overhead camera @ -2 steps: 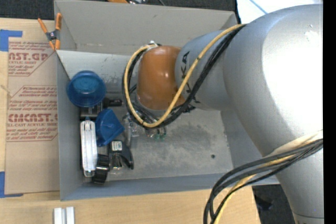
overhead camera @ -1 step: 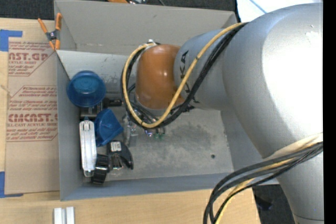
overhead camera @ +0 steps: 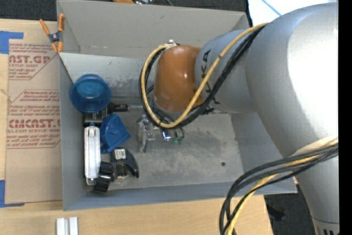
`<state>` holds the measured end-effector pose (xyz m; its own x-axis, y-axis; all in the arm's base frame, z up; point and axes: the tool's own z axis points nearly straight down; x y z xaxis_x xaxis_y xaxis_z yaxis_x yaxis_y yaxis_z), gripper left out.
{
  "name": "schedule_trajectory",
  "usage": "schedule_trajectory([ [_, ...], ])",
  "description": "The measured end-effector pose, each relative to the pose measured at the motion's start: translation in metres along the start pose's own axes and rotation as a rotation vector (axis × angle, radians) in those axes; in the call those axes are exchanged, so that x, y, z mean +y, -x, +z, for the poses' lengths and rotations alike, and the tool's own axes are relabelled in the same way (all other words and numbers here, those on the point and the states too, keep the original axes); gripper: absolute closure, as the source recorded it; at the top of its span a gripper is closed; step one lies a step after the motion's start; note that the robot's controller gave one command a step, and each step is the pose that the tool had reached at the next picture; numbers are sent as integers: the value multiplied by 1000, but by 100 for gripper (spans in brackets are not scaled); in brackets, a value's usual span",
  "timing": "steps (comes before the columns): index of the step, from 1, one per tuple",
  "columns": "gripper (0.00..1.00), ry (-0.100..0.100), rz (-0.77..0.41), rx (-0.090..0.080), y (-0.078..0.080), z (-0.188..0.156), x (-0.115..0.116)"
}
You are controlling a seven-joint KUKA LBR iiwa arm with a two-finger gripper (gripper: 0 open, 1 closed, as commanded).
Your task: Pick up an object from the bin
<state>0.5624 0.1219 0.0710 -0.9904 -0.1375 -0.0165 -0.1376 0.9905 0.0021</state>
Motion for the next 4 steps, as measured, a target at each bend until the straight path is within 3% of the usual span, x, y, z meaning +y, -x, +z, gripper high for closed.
schedule_trajectory([
  [1,100,-13,-29,-6,-24,0,75],
  [2,100,-8,-97,0,-19,0,92],
  [3,0,-11,-299,11,3,2,88],
  [4,0,-9,-418,-1,-6,1,95],
])
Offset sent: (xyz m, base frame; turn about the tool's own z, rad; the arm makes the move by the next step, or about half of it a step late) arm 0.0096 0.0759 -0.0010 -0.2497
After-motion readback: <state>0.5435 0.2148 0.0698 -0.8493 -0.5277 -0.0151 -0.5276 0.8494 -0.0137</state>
